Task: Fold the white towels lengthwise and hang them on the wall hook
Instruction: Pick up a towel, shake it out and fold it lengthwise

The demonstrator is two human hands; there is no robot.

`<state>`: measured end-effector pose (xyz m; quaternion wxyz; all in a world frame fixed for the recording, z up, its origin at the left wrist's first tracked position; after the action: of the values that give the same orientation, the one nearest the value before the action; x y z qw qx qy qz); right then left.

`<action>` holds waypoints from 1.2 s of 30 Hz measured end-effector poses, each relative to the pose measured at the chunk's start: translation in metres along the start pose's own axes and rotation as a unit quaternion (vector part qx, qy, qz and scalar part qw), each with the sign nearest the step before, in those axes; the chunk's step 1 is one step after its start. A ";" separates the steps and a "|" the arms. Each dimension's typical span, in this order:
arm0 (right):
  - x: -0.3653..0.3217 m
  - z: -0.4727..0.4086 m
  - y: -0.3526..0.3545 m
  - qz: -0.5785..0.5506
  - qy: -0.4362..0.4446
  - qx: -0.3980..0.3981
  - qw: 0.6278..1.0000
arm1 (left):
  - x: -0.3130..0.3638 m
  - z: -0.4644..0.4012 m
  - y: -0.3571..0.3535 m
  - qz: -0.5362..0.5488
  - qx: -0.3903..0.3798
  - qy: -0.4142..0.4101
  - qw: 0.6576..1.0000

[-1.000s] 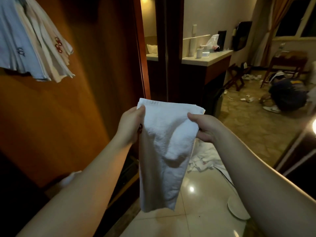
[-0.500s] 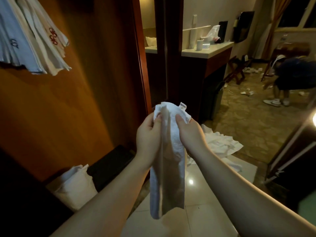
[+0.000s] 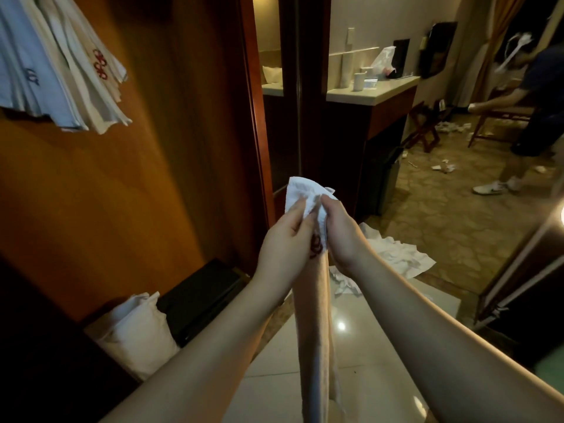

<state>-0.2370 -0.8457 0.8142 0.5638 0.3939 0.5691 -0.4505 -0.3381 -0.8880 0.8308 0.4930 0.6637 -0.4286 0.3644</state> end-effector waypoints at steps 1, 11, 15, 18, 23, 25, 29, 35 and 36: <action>-0.001 0.000 -0.002 0.022 0.009 -0.018 1.000 | -0.002 -0.001 -0.001 0.011 -0.017 0.001 1.000; -0.024 -0.011 0.002 0.102 0.093 -0.050 0.989 | -0.001 0.008 -0.024 -0.133 -0.178 -0.004 0.975; -0.029 -0.019 0.019 0.021 0.069 0.006 0.997 | 0.013 0.002 -0.001 0.060 -0.163 -0.016 0.985; -0.042 -0.029 0.031 -0.020 0.059 -0.013 0.998 | 0.005 -0.012 0.027 0.190 -0.018 -0.020 0.981; -0.082 -0.038 0.027 0.035 0.084 -0.093 0.991 | -0.002 -0.045 0.048 0.131 -0.049 0.059 0.988; -0.097 -0.039 0.022 0.037 0.088 -0.119 0.988 | 0.005 -0.053 0.044 0.132 -0.106 0.063 0.984; -0.126 -0.041 0.025 0.020 0.094 -0.116 0.989 | 0.024 -0.065 0.040 0.201 -0.114 0.044 0.972; -0.120 -0.050 0.049 -0.055 0.078 -0.113 0.989 | 0.042 -0.072 0.024 0.266 -0.125 0.078 0.953; -0.111 -0.051 0.052 -0.083 0.064 -0.131 0.986 | 0.047 -0.073 0.024 0.285 -0.112 0.085 0.948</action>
<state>-0.1956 -0.7754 0.9186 0.5335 0.2959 0.6891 -0.3911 -0.3477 -0.8304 0.8997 0.4742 0.4207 -0.5946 0.4945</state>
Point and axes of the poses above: each hand's wrist, its own z-axis away from the middle knuckle, its own y-axis out of the back of the hand, x = y × z, the point moved 6 cm from there along -z, towards the middle knuckle, and after that the axes turned 2 degrees about -x, right-handed, at the moved point
